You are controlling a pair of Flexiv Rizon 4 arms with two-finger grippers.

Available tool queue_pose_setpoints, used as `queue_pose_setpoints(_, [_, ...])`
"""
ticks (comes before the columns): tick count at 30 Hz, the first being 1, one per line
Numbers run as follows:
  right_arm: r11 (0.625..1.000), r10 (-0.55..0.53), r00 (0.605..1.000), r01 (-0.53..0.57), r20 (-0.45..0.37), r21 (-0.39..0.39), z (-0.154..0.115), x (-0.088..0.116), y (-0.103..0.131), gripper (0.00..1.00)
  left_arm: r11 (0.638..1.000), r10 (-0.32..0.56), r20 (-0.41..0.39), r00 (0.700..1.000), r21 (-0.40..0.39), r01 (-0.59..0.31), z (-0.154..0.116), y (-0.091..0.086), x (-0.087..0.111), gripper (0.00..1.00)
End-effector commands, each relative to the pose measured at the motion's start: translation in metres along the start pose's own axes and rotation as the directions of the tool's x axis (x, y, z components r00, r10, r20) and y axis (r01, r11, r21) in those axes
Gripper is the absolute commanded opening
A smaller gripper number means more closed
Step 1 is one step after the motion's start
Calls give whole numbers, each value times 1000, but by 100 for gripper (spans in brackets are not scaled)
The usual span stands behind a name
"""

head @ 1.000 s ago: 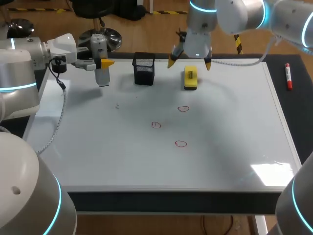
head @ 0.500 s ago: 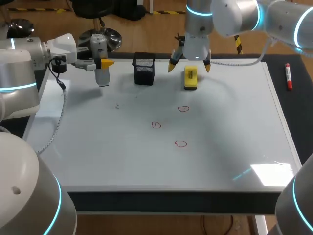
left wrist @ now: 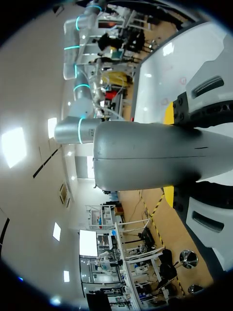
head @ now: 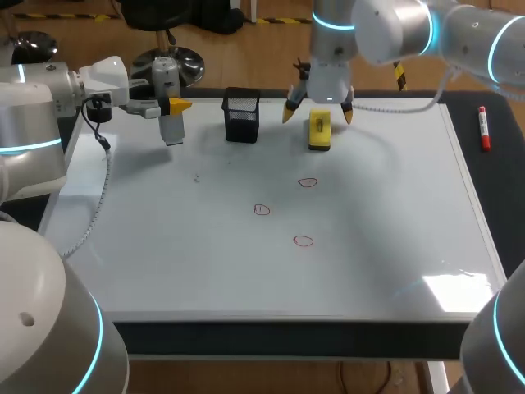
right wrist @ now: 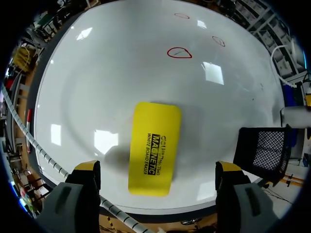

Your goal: Pick up the inspection probe, press it on each red-marked spot on the whiteboard one by one, put down the probe, pick up the eraser, and wipe off all the red marks.

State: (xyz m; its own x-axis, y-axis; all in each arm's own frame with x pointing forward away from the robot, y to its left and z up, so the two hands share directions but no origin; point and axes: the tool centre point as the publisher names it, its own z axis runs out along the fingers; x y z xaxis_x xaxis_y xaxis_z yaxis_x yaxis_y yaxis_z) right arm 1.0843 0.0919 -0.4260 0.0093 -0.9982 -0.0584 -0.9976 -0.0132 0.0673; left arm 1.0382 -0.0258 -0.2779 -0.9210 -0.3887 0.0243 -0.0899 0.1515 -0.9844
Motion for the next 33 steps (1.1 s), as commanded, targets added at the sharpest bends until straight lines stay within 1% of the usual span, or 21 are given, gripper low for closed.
queue_pose_setpoints(1, [1000, 1, 1000, -1, 2, 2, 3, 1, 1, 100, 1000, 1, 1, 1000, 2, -1, 0, 0, 0, 0])
queue_pose_setpoints(18, [1000, 24, 1000, -24, -9, -3, 14, 5, 3, 100, 1000, 1, 1, 1000, 2, -1, 0, 0, 0, 0])
queue_pose_setpoints(19, [1000, 25, 1000, -25, -10, -3, 14, 5, 4, 97, 1000, 1, 1, 1000, 2, -1, 0, 0, 0, 0])
queue_pose_setpoints(20, [1000, 26, 1000, -26, -10, -3, 14, 5, 4, 86, 1000, 1, 1, 1000, 2, -1, 0, 0, 0, 0])
queue_pose_setpoints(21, [1000, 28, 1000, -28, -12, -4, 13, 6, 4, 82, 1000, 1, 1, 1000, 2, -1, 0, 0, 0, 0])
queue_pose_setpoints(24, [999, 33, 999, -33, -11, -4, 14, 7, 5, 80, 1000, 1, 1, 1000, 2, -1, 0, 0, 0, 0])
queue_pose_setpoints(25, [999, 35, 999, -35, -12, -4, 14, 8, 5, 78, 1000, 1, 1, 1000, 2, -1, 0, 0, 0, 0])
queue_pose_setpoints(26, [999, 36, 999, -36, -12, -4, 15, 9, 5, 66, 1000, 1, 1, 1000, 2, -1, 0, 0, 0, 0])
queue_pose_setpoints(27, [999, 37, 999, -37, -12, -5, 15, 9, 5, 61, 1000, 1, 1, 1000, 2, -1, 0, 0, 0, 0])
queue_pose_setpoints(28, [999, 38, 999, -38, -12, -5, 15, 9, 6, 53, 1000, 1, 1, 1000, 2, -1, 0, 0, 0, 0])
queue_pose_setpoints(30, [999, 42, 999, -42, -12, -8, 15, 9, 7, 49, 1000, 1, 1, 1000, 2, -1, 0, 0, 0, 0])
queue_pose_setpoints(33, [999, 49, 999, -49, -13, -13, 17, 11, 9, 48, 1000, 1, 1, 1000, 2, -1, 0, 0, 0, 0])
